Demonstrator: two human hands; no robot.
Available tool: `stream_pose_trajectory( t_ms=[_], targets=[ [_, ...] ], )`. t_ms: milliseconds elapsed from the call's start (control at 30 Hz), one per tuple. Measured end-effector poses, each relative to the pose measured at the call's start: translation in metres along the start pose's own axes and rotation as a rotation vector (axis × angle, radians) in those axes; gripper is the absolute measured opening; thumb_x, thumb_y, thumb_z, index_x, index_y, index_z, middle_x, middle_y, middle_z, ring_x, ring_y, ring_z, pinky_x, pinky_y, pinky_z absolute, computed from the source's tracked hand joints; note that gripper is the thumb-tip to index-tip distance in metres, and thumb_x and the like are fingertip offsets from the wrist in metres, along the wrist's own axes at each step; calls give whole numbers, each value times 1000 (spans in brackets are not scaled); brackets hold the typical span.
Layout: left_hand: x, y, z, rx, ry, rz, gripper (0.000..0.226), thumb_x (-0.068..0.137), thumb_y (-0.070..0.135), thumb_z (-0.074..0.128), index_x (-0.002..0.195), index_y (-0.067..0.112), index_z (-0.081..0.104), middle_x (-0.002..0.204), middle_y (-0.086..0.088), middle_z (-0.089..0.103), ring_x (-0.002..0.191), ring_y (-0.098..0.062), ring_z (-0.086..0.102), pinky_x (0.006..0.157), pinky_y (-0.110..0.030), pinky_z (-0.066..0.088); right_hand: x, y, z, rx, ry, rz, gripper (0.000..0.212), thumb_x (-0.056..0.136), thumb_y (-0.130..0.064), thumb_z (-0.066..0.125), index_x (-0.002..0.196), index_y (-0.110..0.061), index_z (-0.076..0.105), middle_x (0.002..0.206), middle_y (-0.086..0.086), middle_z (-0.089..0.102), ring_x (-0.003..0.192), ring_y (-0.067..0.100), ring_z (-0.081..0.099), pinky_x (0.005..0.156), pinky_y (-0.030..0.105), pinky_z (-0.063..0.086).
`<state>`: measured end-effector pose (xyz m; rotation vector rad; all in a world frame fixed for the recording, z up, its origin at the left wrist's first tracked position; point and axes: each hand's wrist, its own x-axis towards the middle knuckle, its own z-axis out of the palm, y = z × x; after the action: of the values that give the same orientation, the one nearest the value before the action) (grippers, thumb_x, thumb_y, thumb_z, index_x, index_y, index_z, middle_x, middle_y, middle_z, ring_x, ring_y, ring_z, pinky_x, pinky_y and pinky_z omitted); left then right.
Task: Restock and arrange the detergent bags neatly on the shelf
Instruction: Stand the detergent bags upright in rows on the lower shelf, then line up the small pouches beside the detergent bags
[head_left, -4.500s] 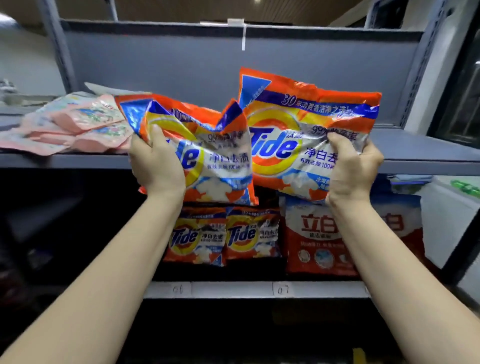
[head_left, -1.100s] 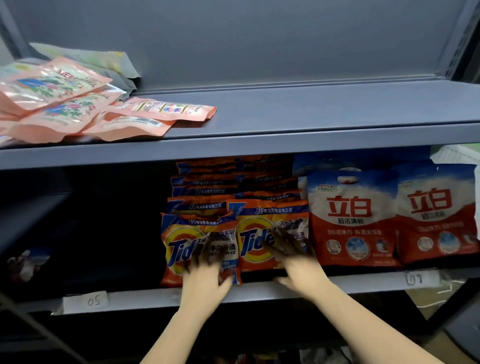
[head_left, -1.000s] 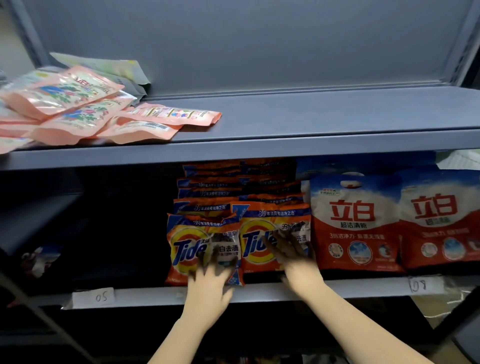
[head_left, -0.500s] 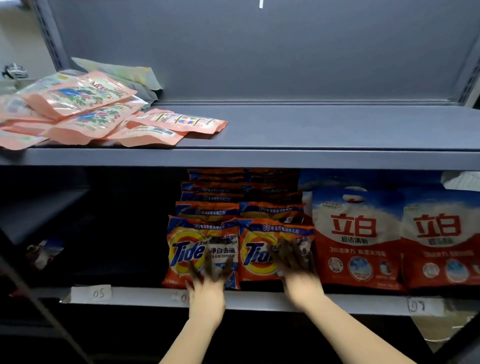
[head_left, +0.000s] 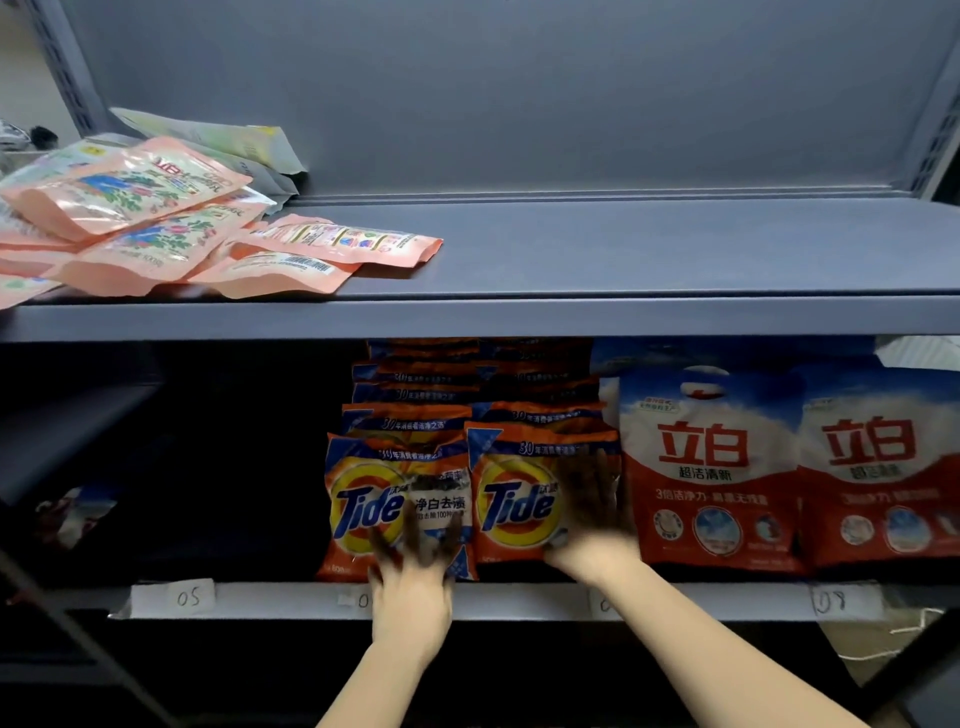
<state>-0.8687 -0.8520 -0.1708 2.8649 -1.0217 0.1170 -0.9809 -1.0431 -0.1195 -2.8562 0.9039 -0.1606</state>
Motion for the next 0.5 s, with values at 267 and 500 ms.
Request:
stream_pose_trajectory(
  t_ms=[267,500],
  targets=[
    [3,9,1,-67,93,-68,107,58,20,88,143,42,26,152,-20,27,120,-64,34,68,-67,49,-18,9,28,-86,177,-278,75,48,-18,90,118,-31,66,115,1,68,104,28,65,82,44,55],
    [-2,10,1,-43,86,-12,91,70,33,78,145,41,27,155,-21,17,125,-64,28,79,-66,47,-33,6,21,-45,36,-227,72,89,-23,50,150,-35,14,158,-3,13,146,27,16,116,52,20]
  ],
)
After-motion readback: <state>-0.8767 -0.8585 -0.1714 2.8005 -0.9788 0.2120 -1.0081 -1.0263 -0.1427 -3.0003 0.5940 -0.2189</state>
